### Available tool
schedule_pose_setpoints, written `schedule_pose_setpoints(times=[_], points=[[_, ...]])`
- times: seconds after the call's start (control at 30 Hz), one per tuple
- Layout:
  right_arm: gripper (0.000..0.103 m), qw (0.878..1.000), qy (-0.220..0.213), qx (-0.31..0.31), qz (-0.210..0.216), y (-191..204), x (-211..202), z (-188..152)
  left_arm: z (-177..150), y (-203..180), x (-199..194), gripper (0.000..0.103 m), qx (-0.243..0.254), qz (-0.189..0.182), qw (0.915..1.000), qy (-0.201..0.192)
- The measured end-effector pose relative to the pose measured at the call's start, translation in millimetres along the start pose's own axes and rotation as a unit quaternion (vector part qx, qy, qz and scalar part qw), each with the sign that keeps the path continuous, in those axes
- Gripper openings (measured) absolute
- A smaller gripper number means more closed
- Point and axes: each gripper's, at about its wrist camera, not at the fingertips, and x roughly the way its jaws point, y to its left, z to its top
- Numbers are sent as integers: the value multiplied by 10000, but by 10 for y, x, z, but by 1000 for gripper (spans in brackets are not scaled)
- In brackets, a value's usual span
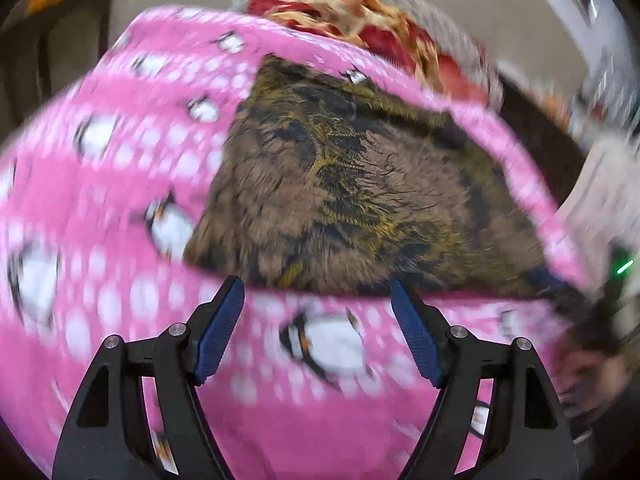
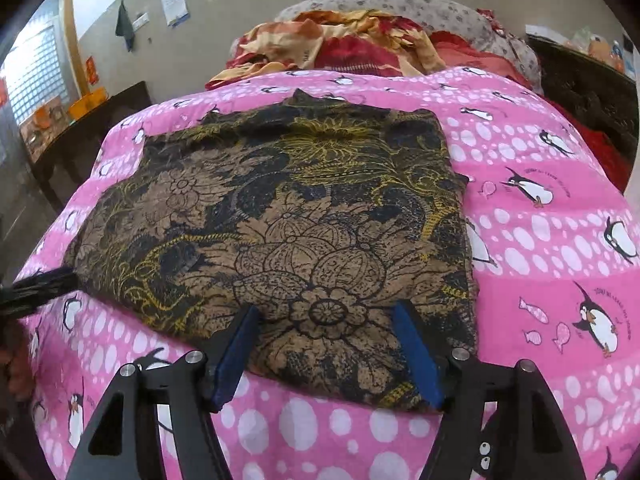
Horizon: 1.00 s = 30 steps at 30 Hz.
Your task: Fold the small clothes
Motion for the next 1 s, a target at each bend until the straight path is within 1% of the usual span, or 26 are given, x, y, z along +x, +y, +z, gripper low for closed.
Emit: schedule_pose_setpoints(times=[0.03, 0.07, 0.1, 0.13, 0.2, 0.23, 0.27, 0.3, 0.33, 0.4, 0.53, 0.57, 0.6, 0.63, 0.67, 0.7, 0.73, 0.77, 0.83, 0.87, 0.9, 0.97, 1.0], points=[[76, 9999, 7, -93, -53, 33, 4, -3, -44, 38, -7, 77, -185, -135, 9997, 69], [80, 9996, 40, -235, -129, 91, 14, 0, -134, 130, 27, 78, -465, -380, 9979, 254], [83, 9992, 73, -335, -207, 129, 29, -2, -170, 166, 19, 78, -556, -530, 9969, 197], [83, 9986, 112, -425, -305, 163, 53, 4, -200, 191, -25, 78, -629, -639, 9960, 1], [84, 9977, 148, -512, -414, 208, 68, 12, -159, 243, 2, 80, -935, -802, 9924, 70], [84, 9976, 150, -522, -429, 213, 68, 8, -102, 265, 36, 84, -1126, -931, 9892, 154], [84, 9977, 147, -513, -417, 203, 61, 7, -48, 296, 57, 88, -1285, -1054, 9859, 180], [84, 9980, 140, -485, -383, 190, 59, 7, 52, 328, 128, 89, -1528, -1228, 9804, 192], [84, 9982, 135, -458, -349, 178, 56, 10, 115, 351, 174, 91, -1664, -1343, 9767, 177], [84, 9985, 130, -424, -307, 166, 56, 17, 241, 420, 247, 92, -1965, -1459, 9695, 149], [84, 9982, 138, -460, -356, 172, 59, 16, 376, 468, 298, 93, -2404, -1427, 9601, -64], [84, 9982, 138, -463, -366, 181, 60, 15, 369, 444, 289, 95, -2381, -1417, 9608, -59], [84, 9981, 138, -467, -368, 182, 61, 14, 357, 348, 305, 95, -2192, -1449, 9649, 43], [84, 9982, 140, -466, -365, 176, 61, 15, 347, 189, 352, 95, -1864, -1676, 9677, 267], [84, 9982, 138, -459, -357, 181, 61, 14, 329, 133, 374, 94, -1717, -1847, 9670, 368], [84, 9983, 135, -451, -347, 175, 59, 15, 346, 113, 385, 94, -1643, -1841, 9684, 356], [84, 9983, 132, -448, -345, 179, 58, 13, 392, 163, 404, 94, -1686, -1856, 9676, 295], [84, 9983, 136, -446, -344, 180, 58, 13, 429, 244, 412, 90, -1843, -1868, 9647, 196], [84, 9982, 132, -456, -355, 179, 58, 13, 527, 494, 431, 83, -2358, -1877, 9535, -86], [84, 9983, 134, -446, -344, 177, 58, 14, 559, 542, 450, 83, -2494, -1950, 9485, -68], [84, 9983, 133, -443, -341, 180, 59, 13, 577, 509, 451, 83, -2475, -1983, 9484, -11], [85, 9984, 130, -445, -328, 175, 62, 9, 599, 394, 443, 83, -2090, -2040, 9563, 109], [85, 9984, 131, -445, -321, 174, 63, 8, 614, 391, 410, 83, -1943, -1962, 9611, 27]])
